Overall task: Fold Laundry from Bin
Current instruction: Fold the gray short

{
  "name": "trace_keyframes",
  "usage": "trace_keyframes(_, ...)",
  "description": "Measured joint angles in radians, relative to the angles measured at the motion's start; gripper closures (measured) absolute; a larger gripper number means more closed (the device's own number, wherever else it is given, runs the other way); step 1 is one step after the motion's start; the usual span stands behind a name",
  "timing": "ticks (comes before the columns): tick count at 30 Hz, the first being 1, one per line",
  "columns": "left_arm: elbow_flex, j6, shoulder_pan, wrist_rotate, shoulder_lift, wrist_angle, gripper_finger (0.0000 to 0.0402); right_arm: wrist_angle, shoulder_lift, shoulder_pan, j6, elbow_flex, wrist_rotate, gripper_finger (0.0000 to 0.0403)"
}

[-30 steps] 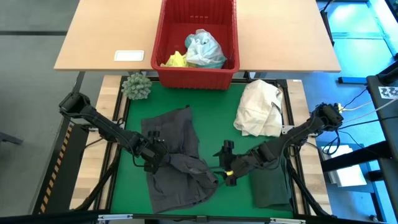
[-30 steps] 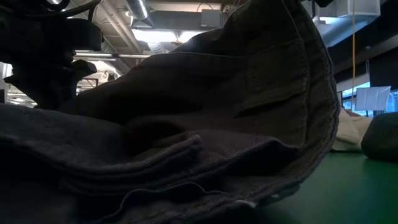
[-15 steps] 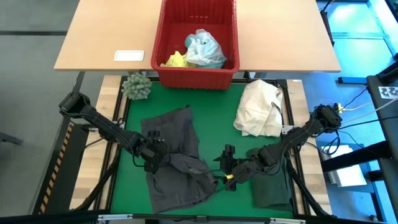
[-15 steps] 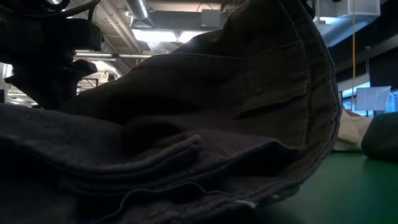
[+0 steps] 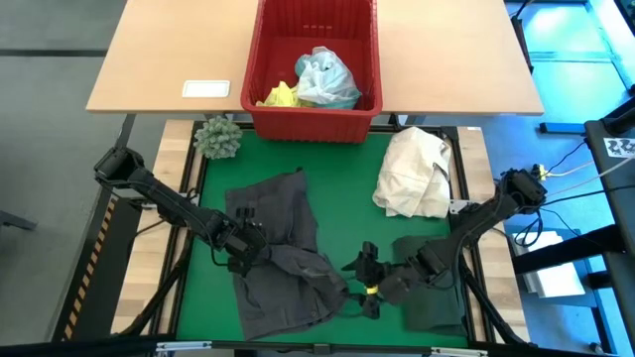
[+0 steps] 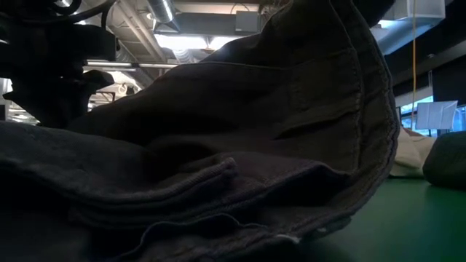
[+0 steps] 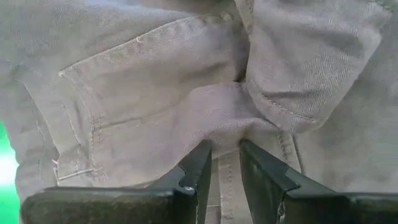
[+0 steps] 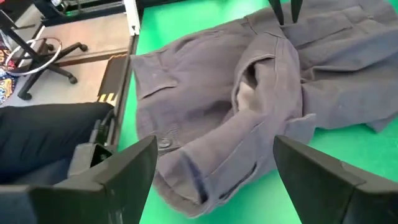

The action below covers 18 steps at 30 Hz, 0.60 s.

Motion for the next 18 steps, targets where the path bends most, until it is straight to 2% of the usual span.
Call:
trace_keyframes(6,0.000,0.005,0.007,-0.013,0.000,0.000,0.0318,0.000,0.023,0.038,0.054,0.000,0.090,0.0084)
trace_keyframes(15,0.000,-0.001,0.008,-0.015,0.000,0.000,0.0268,0.031,0.107,0.042,0.092,0.000,0.116,0.0084)
trace_keyframes(18,0.000,-0.020,0.008,-0.015,0.000,0.000,0.0259,0.036,0.108,0.051,0.118,0.000,0.181,0.0084)
